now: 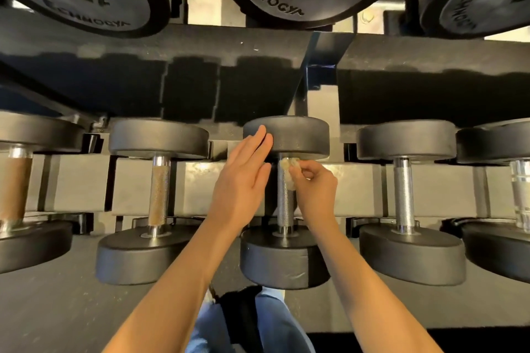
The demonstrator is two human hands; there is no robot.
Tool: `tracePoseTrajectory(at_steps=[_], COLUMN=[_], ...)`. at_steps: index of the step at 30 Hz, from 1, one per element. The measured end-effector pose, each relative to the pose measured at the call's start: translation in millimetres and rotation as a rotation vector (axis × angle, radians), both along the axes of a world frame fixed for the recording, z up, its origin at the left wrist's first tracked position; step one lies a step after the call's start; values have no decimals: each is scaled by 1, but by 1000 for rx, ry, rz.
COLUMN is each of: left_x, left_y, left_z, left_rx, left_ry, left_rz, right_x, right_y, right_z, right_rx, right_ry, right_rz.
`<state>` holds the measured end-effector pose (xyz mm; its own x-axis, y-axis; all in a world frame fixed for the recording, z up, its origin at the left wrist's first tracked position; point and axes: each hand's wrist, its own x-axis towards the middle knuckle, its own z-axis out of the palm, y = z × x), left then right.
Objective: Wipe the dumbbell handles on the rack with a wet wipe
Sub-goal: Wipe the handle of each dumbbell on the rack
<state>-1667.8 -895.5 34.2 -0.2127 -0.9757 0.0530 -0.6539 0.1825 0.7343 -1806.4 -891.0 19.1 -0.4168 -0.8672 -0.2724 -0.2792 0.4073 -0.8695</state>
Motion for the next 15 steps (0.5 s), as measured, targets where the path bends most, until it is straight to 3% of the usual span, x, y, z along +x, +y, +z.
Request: tracePoseTrajectory(at_steps=[4, 10, 15], left_x=[3, 2, 6], left_y=[-1, -4, -9], left_z=[-7, -13, -28], left_rx=[-60, -117, -249], left_ry=[-27, -57, 8], left_rz=[-22, -29, -52], right_x=[5, -5, -13], right_y=[5, 19, 18], right_z=[-8, -13, -17], right_rx=[16, -43, -100], right_ry=[101, 376, 414], right_rz=[-20, 252, 313])
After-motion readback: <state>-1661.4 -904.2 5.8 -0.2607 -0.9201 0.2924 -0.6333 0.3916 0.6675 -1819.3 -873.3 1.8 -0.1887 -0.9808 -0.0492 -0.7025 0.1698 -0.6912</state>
